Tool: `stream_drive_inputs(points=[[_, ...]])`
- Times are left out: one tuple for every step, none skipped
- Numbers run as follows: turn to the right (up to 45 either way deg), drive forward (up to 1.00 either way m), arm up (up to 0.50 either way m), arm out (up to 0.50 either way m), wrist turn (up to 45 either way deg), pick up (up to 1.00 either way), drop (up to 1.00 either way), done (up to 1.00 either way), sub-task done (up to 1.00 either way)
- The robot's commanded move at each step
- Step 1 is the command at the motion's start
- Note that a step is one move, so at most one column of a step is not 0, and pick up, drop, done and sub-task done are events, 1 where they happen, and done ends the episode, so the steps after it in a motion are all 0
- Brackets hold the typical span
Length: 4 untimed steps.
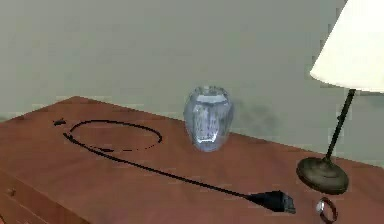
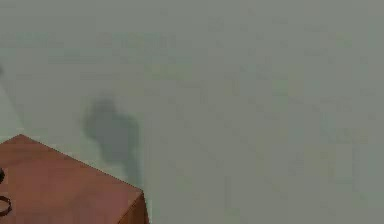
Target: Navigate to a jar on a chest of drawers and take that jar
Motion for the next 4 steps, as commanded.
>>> stream_drive_inputs(points=[[-45.0,0.0,0.0,0.0,0.0,0.0,0.0,0.0,0.0],[-36.0,0.0,0.0,0.0,0.0,0.0,0.0,0.0,0.0],[0.0,0.0,0.5,0.0,0.0,0.0,0.0,0.0,0.0],[0.0,0.0,0.38,0.0,0.0,0.0,0.0,0.0,0.0]])
